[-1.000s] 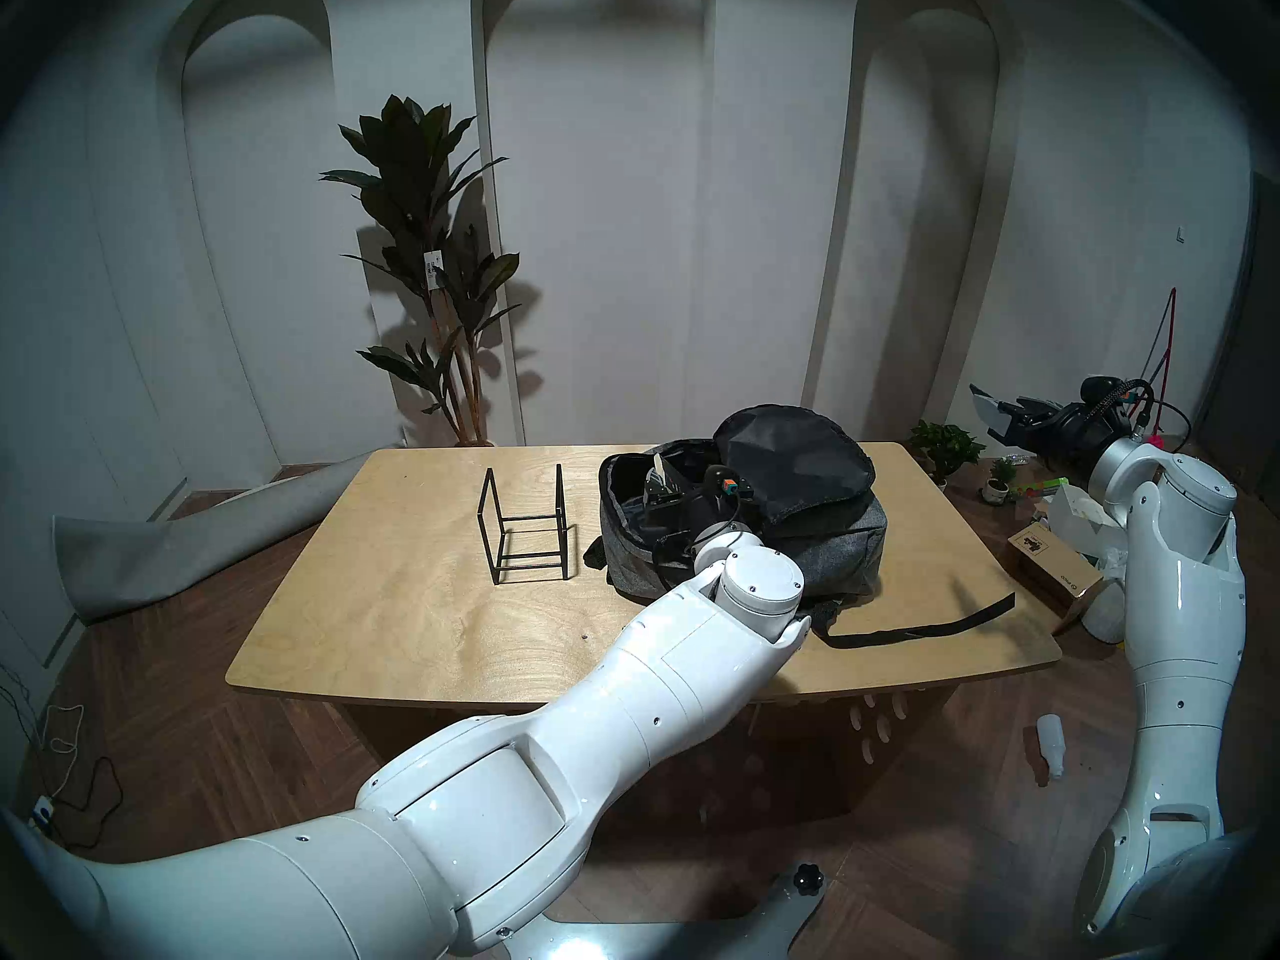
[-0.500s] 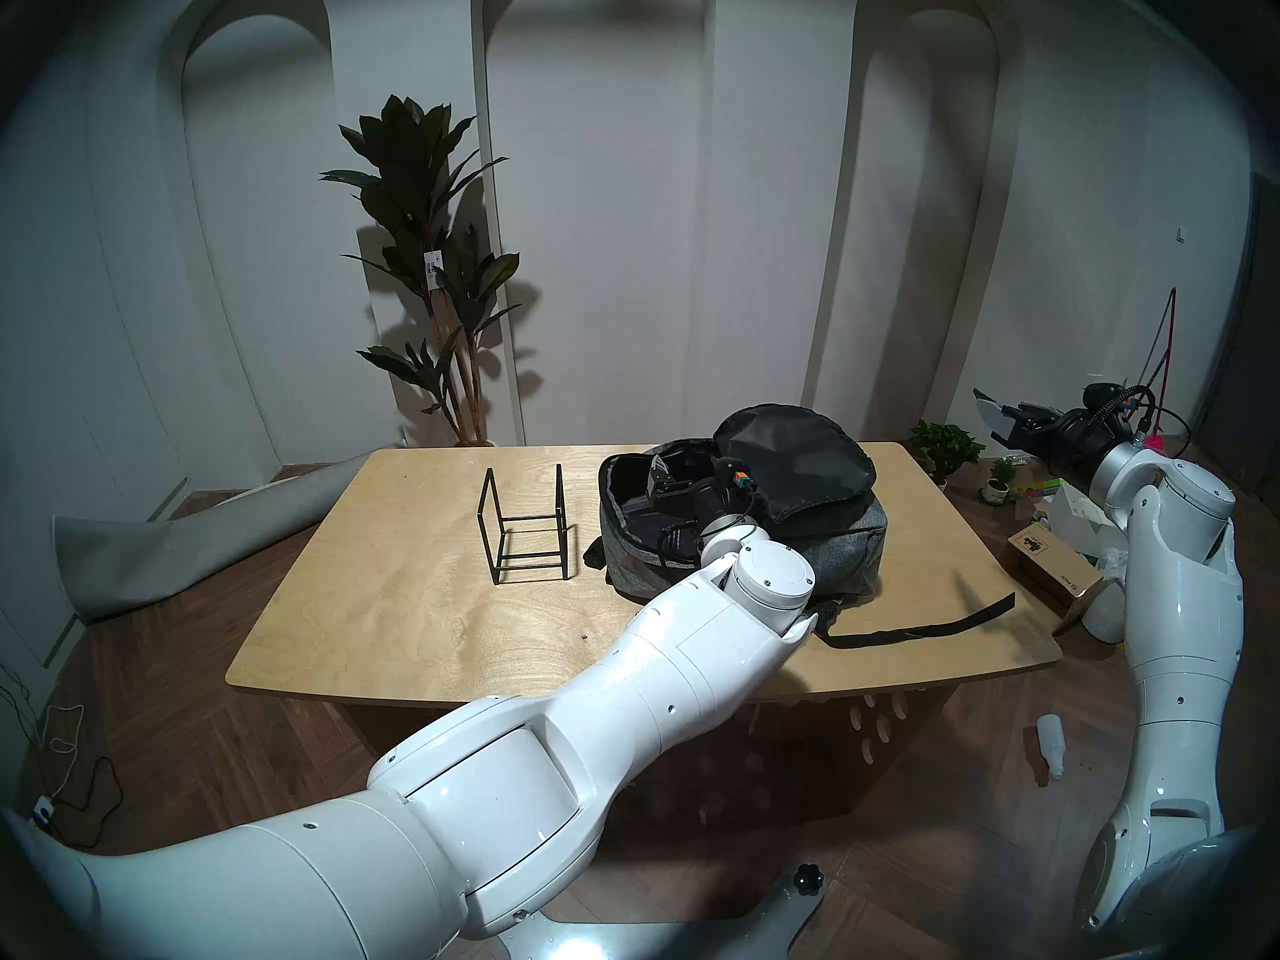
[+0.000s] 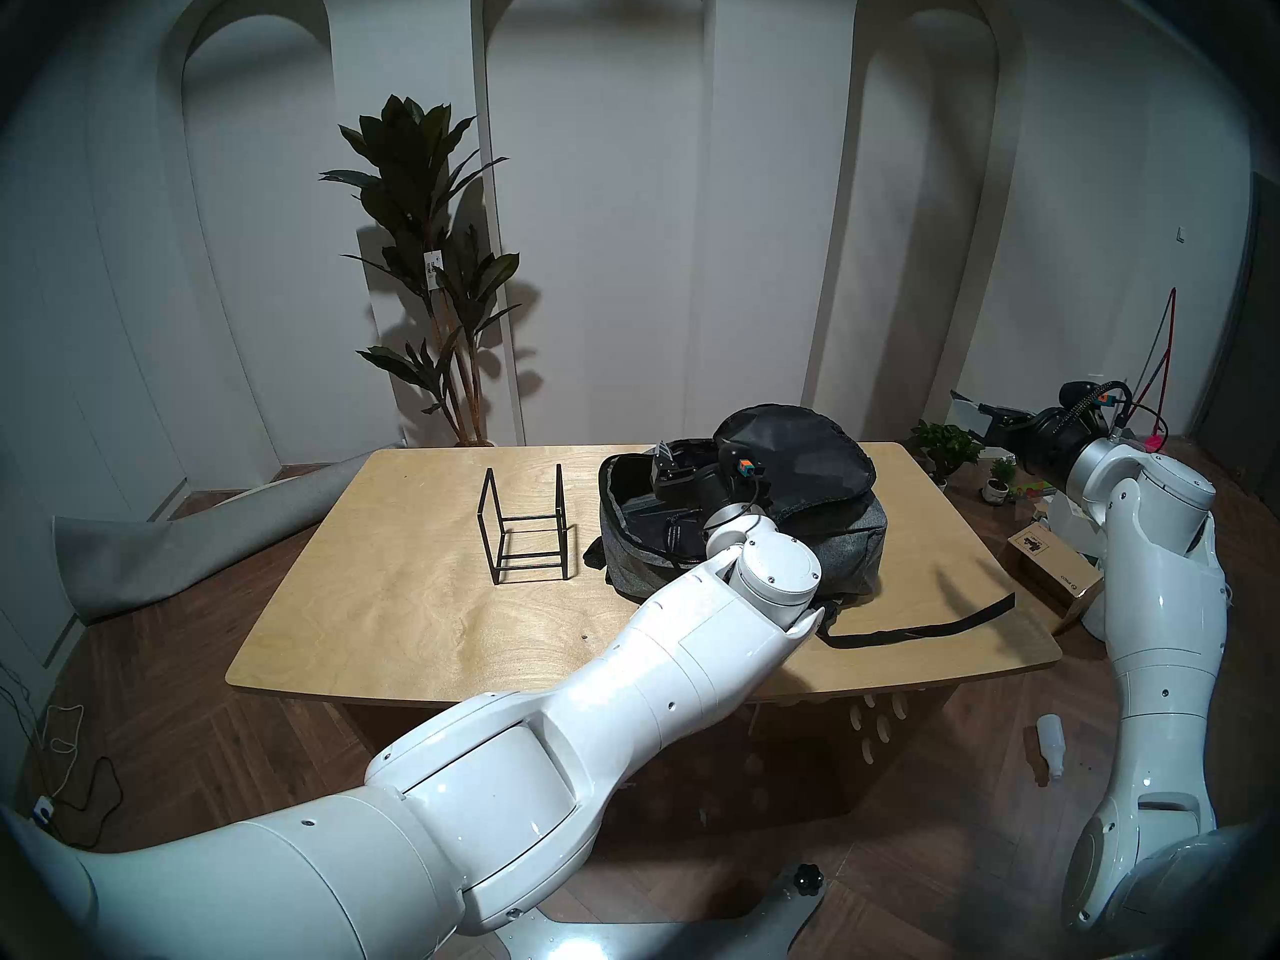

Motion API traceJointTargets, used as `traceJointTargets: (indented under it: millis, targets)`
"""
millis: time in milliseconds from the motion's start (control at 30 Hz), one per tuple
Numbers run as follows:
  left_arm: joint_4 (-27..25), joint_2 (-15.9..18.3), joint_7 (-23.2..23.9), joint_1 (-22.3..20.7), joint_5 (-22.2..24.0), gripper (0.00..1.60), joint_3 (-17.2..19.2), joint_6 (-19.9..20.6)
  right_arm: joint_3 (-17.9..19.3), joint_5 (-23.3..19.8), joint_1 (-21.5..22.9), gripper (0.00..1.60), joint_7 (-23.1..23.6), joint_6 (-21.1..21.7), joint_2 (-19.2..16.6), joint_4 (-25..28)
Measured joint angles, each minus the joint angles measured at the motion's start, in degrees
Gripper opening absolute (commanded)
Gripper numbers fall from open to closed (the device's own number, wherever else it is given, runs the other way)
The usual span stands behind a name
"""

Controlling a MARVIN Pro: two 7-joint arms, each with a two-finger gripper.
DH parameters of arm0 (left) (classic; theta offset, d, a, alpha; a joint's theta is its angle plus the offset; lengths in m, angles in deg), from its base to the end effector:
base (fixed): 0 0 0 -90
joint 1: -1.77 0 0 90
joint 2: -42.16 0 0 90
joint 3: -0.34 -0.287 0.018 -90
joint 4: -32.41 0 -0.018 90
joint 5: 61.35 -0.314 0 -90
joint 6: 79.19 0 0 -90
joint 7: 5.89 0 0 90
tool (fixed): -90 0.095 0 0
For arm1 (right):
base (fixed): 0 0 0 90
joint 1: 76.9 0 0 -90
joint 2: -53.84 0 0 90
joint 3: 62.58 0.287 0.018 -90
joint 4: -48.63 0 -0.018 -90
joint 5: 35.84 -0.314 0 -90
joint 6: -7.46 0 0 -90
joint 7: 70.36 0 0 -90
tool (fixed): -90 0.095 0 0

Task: Put the book into the bag and close the bag

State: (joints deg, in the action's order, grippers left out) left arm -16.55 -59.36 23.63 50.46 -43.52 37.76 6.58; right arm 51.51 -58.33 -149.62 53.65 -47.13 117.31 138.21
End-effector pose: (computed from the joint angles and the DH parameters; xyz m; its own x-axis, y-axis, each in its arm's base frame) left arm 0.5051 -0.2684 -0.2360 -0.0882 -0.1073 0.9903 0.2402 -0.9671 -0.0834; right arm 0.4452 -0.2374 -0.1232 0.1199 -0.1338 0.9837 0.2058 -0.9660 -0.1565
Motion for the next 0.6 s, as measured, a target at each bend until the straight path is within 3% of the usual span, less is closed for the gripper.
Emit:
traceJointTargets:
  millis: [600]
  targets:
    - [-15.1, 10.7, -4.3, 1.0, -1.0, 1.6, 5.4, -3.9, -4.0, -0.4, -0.3, 1.6, -4.2, 7.7, 3.3, 2.2]
